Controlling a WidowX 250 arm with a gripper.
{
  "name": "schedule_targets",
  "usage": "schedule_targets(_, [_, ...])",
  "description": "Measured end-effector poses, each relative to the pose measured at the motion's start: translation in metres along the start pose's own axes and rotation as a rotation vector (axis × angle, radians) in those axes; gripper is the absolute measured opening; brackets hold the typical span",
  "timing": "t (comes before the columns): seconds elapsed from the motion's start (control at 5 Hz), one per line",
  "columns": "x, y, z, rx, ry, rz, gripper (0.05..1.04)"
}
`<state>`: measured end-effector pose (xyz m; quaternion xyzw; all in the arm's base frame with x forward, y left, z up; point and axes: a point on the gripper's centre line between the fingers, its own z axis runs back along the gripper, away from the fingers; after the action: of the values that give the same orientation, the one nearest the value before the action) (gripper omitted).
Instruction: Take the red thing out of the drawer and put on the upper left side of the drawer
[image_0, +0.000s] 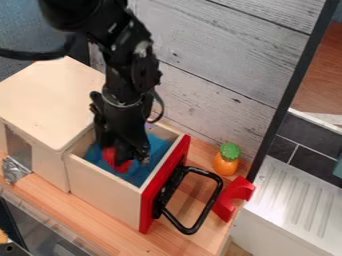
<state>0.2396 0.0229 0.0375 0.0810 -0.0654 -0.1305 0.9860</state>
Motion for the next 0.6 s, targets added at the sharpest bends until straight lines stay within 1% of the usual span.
schedule_targets(0.2, [0.007,-0.002,0.023,-0.012,-0.059,-0.001,0.488])
schedule_targets(0.4, [0.014,-0.003,0.039,-0.02,-0.105,-0.009,0.488])
schedule_targets(0.6, [0.022,-0.003,0.044,-0.027,-0.128,-0.017,0.488])
